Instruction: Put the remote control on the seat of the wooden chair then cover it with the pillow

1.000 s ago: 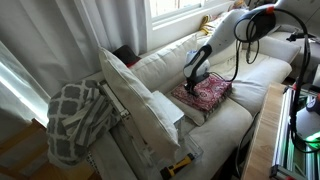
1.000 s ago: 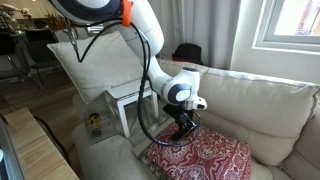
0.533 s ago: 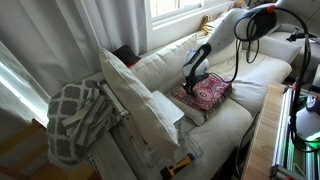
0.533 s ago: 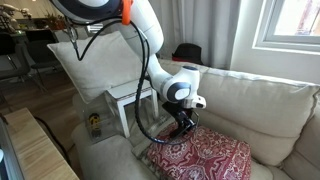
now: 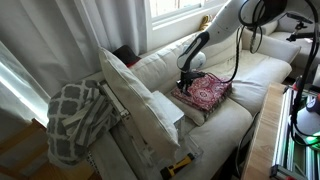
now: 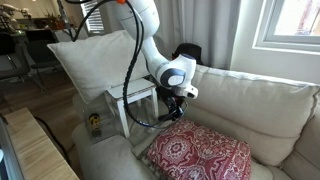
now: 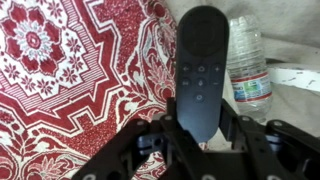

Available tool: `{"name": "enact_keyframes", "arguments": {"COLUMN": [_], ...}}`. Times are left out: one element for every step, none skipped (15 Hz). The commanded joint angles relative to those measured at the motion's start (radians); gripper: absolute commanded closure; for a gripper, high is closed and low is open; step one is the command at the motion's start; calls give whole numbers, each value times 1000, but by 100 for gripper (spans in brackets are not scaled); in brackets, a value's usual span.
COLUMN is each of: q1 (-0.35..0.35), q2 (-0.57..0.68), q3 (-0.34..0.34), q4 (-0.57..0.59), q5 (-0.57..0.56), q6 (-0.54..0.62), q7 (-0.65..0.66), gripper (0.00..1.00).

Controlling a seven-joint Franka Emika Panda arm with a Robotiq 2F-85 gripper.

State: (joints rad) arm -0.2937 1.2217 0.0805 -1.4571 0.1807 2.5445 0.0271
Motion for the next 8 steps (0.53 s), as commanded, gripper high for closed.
{"name": "enact_keyframes", "arguments": {"q1": [23,31,40,49,57,67,76,85], "q2": [-130,-162,-191,-227,-252,-288,-314,-348], "q3": [2,7,13,22,29,39,47,58], "q4": [-157,-198,-236,-280,-310,-355,-387,-430], "q5": [88,107,120,134,147,162,174,186], "q6": [3,17,33,49,57,79,98,124], "q7": [81,91,92,89,89,87,84,79], "gripper": [82,82,82,82,82,82,82,82]}}
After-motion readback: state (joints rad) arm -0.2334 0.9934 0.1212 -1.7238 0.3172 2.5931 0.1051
